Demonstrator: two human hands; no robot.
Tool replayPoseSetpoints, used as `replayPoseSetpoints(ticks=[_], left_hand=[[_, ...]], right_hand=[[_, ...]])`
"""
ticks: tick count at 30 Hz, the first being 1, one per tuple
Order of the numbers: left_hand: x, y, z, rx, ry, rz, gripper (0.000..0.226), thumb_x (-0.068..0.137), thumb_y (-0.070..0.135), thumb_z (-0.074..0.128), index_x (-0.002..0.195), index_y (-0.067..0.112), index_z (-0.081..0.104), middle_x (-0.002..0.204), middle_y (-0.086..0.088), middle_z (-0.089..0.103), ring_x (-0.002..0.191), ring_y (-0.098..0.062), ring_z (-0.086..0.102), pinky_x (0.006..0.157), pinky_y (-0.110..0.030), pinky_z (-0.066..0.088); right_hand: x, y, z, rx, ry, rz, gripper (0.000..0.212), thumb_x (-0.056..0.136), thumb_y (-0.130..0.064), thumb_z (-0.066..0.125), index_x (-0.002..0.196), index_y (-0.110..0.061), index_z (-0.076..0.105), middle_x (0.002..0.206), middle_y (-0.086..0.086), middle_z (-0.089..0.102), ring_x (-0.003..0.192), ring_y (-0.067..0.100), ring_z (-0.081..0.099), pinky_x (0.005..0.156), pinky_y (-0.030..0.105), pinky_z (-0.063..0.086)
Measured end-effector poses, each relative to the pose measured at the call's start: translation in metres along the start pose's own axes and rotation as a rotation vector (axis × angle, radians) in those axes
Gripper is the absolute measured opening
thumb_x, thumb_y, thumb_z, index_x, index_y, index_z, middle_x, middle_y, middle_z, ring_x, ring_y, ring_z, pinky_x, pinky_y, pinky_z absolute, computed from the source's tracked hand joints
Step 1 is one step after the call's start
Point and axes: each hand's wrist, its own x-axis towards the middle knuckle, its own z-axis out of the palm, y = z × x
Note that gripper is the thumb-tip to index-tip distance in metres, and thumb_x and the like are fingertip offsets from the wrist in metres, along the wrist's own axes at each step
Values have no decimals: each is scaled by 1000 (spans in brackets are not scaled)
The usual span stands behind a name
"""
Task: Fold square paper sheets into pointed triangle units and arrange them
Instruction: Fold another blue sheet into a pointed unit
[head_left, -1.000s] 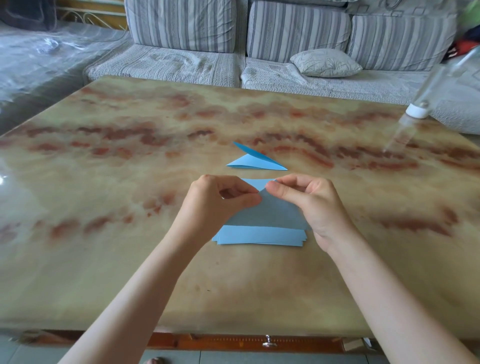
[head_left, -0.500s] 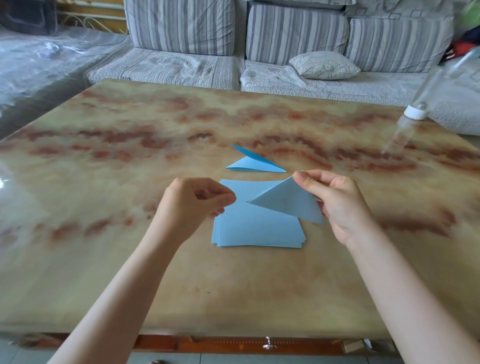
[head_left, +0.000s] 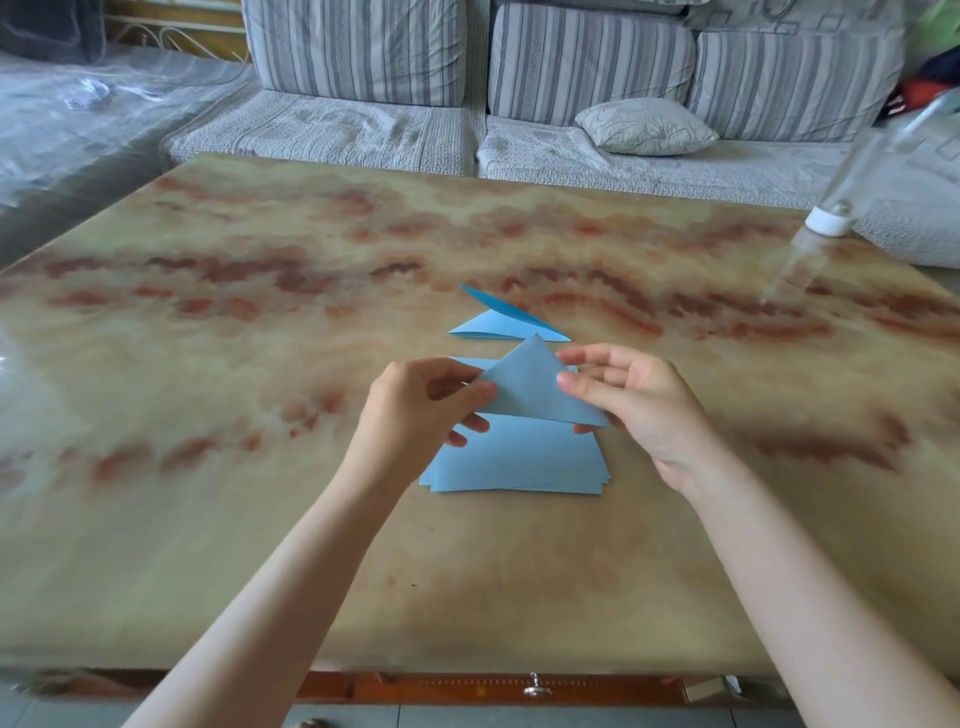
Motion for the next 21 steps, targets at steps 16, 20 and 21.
replayPoseSetpoints(ticks=[16, 20, 21], left_hand=[[-2, -16, 9, 738, -335, 241, 73, 73, 57, 71, 138, 38, 45, 150, 24, 32, 139, 9, 17, 107, -18, 24], [-2, -16, 8, 739, -346, 235, 77, 67, 57, 76, 137, 39, 48, 150, 25, 31, 139, 9, 18, 109, -20, 24], [-2, -16, 8, 742, -349, 237, 76, 68, 56, 76, 137, 39, 48, 150, 25, 30, 139, 9, 18, 109, -20, 24]], right_hand=[[119, 12, -31, -30, 367, 63, 24, 87, -9, 66, 111, -2, 66, 95, 9, 60, 66, 9, 53, 44, 13, 40], [135, 28, -18, -279, 339, 68, 15, 86, -10, 67, 100, -6, 71, 92, 8, 63, 80, 15, 56, 60, 16, 40], [137, 31, -16, -357, 344, 54, 10, 85, -11, 67, 95, -11, 72, 94, 7, 66, 85, 17, 58, 68, 18, 44]])
